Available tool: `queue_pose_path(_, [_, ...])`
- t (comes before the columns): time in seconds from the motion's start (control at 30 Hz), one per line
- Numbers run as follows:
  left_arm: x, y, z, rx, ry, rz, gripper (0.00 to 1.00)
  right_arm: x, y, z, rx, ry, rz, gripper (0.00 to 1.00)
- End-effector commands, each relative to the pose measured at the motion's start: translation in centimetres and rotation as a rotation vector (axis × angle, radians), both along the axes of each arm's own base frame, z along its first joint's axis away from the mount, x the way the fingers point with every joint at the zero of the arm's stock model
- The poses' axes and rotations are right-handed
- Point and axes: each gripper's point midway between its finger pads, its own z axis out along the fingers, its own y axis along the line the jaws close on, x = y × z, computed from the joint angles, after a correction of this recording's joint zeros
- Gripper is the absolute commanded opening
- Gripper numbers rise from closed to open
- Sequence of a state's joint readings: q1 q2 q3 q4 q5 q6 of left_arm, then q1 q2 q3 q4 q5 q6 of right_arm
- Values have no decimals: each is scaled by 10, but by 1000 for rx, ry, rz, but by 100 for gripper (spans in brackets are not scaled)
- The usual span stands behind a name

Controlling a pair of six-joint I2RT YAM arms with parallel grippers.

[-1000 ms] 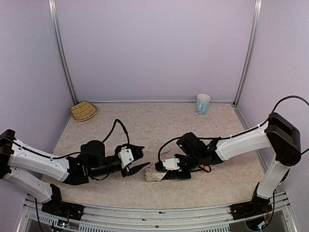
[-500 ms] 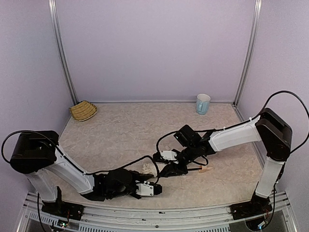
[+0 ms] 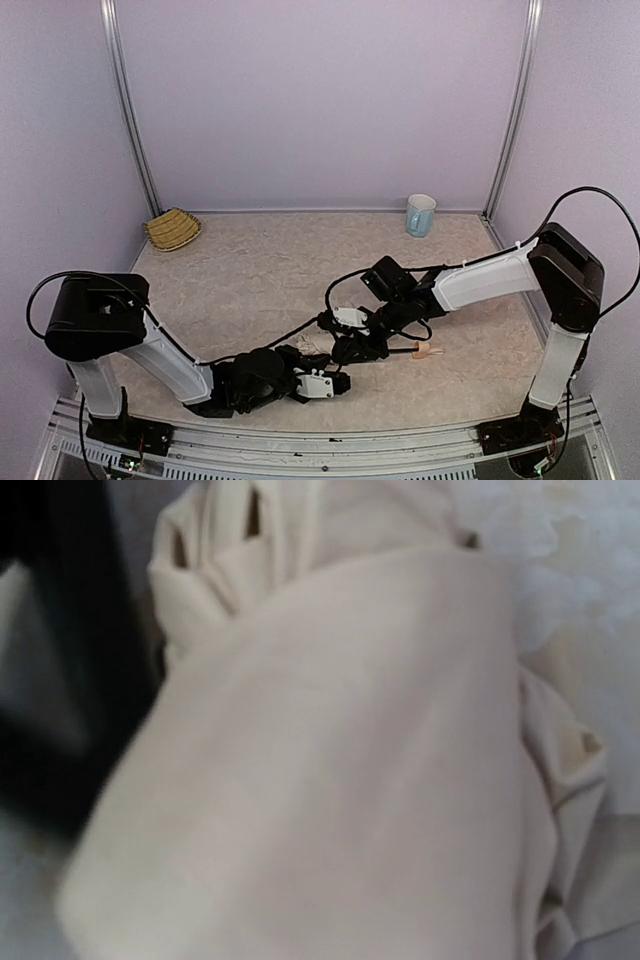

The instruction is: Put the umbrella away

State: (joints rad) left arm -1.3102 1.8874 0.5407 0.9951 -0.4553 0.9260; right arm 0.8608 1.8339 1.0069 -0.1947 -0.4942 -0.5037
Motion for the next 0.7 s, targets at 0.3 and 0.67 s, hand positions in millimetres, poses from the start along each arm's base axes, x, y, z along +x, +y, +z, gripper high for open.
queue_pose_path(0.3, [-62,-61,13,-113,461,-362,0,23,-21,-9,-46,99,-187,0])
queue_pose_path(0.67, [-28,-1,72,-188,468,-247,54,20,-28,1,15,99,-155,0])
